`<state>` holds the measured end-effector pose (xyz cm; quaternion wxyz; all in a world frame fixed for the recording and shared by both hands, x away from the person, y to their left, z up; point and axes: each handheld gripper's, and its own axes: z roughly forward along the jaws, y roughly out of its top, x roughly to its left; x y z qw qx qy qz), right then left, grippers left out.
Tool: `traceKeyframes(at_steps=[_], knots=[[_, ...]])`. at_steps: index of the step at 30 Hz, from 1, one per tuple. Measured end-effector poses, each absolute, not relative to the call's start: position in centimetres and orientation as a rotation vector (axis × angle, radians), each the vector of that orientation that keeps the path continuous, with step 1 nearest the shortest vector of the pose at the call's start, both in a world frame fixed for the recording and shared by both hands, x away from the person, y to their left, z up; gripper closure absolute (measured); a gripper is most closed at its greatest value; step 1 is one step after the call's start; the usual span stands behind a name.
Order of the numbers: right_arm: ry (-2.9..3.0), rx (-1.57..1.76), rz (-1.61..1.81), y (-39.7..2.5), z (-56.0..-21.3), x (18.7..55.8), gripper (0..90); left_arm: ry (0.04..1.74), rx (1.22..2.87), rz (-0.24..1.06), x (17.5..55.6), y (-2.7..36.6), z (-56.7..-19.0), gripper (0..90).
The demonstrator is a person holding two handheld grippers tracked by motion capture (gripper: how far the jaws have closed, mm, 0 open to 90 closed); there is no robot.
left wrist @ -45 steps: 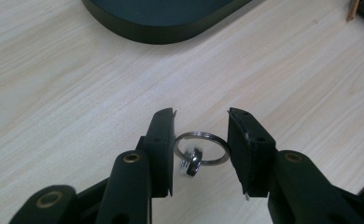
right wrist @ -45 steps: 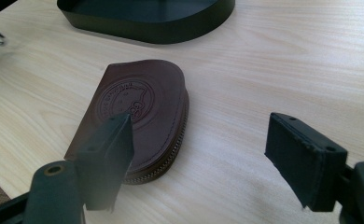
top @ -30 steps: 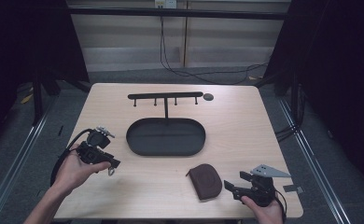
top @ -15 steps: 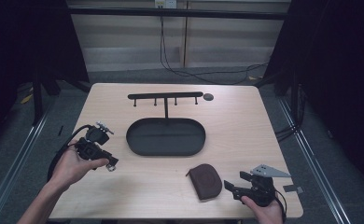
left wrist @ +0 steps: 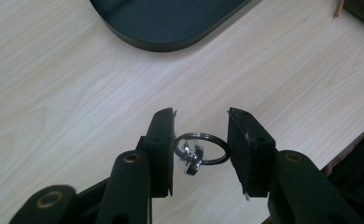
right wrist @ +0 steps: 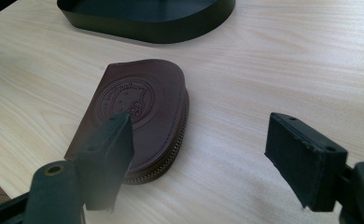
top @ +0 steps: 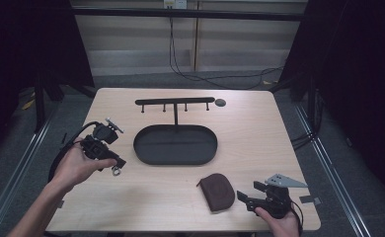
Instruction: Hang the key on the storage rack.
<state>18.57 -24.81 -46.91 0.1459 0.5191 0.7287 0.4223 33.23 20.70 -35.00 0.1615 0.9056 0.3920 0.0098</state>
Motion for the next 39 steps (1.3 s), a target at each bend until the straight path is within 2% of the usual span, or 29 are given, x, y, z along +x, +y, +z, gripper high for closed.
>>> traceKeyframes(at_steps=[24, 39], knots=[[2.101, 1.491, 1.216, -24.8, -46.9, 18.6, 23.1, 1.125, 2.608, 0.062, 35.8, 18.8, -31.0, 62.5], [2.102, 1.488, 1.215, -24.8, -46.9, 18.5, 23.1, 1.146, 2.606, 0.054, 38.1, 17.8, -30.0, 62.5]])
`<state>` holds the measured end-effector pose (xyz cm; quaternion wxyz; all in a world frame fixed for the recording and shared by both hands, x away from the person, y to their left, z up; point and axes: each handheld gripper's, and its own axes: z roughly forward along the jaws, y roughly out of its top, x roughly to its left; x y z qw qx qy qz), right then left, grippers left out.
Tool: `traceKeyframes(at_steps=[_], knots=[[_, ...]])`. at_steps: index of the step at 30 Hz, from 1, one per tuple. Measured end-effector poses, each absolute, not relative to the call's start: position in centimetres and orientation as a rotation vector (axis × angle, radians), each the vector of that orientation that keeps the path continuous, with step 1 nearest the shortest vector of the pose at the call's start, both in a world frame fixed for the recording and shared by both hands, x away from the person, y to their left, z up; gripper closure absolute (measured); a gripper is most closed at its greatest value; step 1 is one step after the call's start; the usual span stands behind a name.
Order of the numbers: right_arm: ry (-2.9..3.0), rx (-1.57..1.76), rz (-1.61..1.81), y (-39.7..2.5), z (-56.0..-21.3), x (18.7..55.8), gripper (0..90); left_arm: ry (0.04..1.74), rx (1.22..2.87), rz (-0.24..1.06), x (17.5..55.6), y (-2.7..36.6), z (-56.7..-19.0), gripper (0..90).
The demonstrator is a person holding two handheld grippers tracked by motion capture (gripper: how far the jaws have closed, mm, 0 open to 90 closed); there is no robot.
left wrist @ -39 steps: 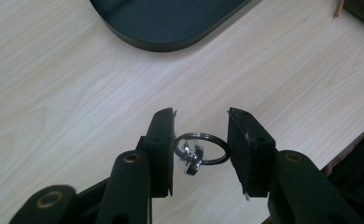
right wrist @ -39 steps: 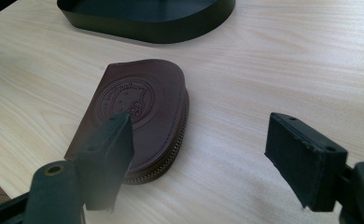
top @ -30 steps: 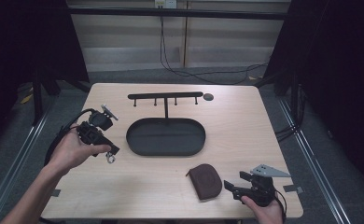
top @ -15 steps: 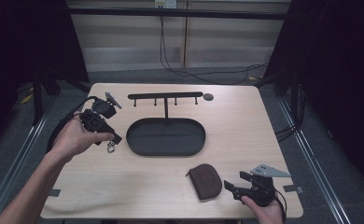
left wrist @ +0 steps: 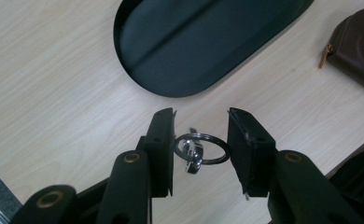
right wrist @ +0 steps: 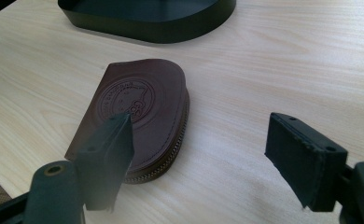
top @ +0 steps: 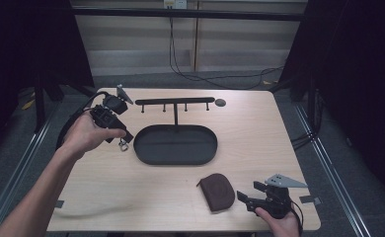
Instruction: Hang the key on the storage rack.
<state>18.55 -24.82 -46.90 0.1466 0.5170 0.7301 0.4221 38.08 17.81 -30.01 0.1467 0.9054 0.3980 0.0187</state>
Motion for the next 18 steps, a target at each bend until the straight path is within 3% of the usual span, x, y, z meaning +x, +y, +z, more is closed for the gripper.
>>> traceKeyframes(at_steps=[18], knots=[[2.094, 1.491, 1.224, -24.9, -46.9, 18.5, 23.0, 1.200, 2.652, 0.040, 41.4, 15.8, -28.3, 62.5]])
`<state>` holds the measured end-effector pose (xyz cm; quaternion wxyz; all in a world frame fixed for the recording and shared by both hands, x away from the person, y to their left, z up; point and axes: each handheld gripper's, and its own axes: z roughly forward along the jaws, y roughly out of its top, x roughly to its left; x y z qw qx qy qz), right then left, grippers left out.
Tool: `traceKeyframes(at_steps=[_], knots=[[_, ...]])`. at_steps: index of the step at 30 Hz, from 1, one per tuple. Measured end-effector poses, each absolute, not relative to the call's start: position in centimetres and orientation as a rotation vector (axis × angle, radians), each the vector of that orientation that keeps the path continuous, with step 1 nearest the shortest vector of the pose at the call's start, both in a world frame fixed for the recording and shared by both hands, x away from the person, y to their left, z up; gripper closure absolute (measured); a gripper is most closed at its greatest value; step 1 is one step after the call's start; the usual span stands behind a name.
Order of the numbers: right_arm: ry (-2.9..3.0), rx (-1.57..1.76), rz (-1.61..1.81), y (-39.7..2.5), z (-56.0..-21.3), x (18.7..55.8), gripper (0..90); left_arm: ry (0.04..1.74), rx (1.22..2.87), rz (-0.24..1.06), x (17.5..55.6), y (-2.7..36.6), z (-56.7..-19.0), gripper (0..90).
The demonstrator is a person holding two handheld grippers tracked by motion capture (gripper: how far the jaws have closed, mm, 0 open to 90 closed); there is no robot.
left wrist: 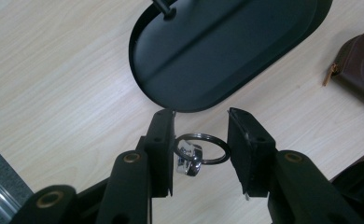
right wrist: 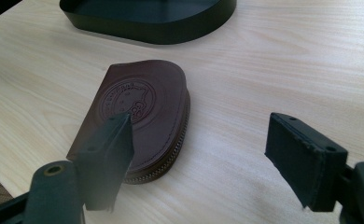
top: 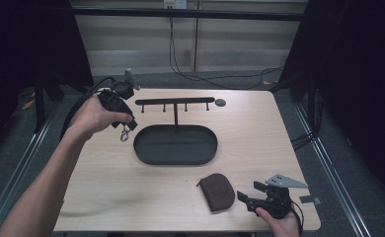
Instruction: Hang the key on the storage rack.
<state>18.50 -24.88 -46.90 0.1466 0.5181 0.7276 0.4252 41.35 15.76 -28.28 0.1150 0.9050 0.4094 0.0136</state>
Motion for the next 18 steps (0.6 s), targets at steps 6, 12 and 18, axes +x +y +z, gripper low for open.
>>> traceKeyframes(at_steps=[6, 12, 18], knots=[[2.096, 1.492, 1.225, -24.8, -46.9, 18.5, 23.0, 1.202, 2.688, 0.047, 42.3, 14.5, -27.8, 62.5], [2.100, 1.486, 1.230, -24.9, -46.9, 18.4, 23.0, 1.240, 2.691, 0.075, 43.2, 13.9, -27.5, 62.5], [2.101, 1.486, 1.233, -24.9, -46.9, 18.4, 23.0, 1.266, 2.700, 0.063, 44.2, 13.5, -27.9, 62.5]])
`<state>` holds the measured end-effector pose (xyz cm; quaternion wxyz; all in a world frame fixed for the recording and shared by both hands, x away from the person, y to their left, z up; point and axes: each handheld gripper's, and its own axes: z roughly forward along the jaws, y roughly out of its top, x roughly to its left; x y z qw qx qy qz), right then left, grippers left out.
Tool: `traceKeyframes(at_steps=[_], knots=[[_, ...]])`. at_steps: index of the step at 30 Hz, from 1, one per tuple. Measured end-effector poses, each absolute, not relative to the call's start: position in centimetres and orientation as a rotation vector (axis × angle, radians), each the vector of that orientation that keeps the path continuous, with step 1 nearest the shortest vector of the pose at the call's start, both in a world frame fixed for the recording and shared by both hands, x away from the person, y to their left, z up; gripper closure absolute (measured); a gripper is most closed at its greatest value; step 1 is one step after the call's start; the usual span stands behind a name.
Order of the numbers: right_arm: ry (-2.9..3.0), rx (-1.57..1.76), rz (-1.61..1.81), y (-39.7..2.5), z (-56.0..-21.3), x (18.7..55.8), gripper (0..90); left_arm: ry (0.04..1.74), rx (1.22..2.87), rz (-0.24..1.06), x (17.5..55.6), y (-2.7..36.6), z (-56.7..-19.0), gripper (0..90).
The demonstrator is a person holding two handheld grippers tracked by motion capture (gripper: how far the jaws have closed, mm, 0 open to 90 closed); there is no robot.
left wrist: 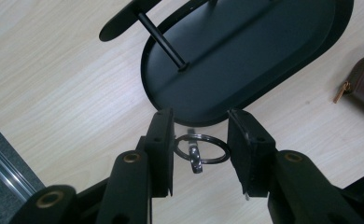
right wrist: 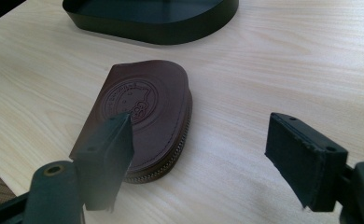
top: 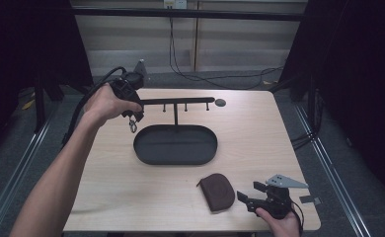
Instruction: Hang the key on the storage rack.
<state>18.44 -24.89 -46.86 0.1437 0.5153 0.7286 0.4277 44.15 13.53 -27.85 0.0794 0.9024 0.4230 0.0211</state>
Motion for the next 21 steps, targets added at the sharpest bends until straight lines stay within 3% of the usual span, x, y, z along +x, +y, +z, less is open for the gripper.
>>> traceKeyframes(at_steps=[21], knots=[[2.106, 1.479, 1.235, -24.9, -46.8, 18.4, 22.9, 1.316, 2.672, 0.076, 46.5, 12.3, -29.2, 62.5]])
